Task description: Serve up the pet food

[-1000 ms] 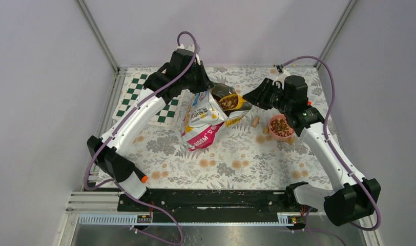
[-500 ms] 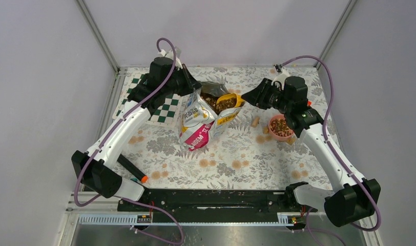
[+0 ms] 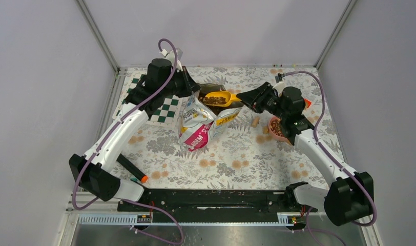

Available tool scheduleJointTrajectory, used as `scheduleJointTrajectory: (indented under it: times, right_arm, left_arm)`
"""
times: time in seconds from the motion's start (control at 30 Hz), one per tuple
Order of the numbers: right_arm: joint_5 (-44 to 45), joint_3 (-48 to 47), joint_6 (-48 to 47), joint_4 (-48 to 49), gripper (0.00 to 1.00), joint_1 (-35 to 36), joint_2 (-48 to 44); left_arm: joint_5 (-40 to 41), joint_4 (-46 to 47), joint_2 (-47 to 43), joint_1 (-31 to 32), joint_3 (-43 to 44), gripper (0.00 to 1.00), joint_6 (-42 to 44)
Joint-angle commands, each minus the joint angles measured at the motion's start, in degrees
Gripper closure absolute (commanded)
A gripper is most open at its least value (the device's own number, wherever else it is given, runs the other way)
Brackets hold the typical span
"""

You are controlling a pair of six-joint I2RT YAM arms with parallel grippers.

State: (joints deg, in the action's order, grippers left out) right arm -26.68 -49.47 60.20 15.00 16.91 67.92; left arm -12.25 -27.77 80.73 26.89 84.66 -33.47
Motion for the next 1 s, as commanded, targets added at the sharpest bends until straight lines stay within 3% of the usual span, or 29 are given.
scheduleJointTrajectory:
  times: [0.0,0.53,0.77,0.97]
  right_arm:
    - [0.1,2.2,10.0,14.1,1.00,0.1,-3.0]
    - [4.7,9.5,16.4,22.6,1.00,-1.0,-11.9]
    - [11.7,13.9,22.0,33.5,1.00,-1.1,-12.6]
    - [14.8,14.3,23.5,37.1,1.00,-1.0,-10.3]
  left_arm:
    - [-2.8,3.2,-6.7,0.0,-0.1,1.00,2.4]
    - [-5.1,4.6,-11.3,-6.9,-7.9,1.00,-0.8]
    - [-8.8,4.5,-11.8,-8.2,-9.8,1.00,-1.5]
    - [-9.8,3.3,-13.2,-9.1,-12.5,1.00,-0.6]
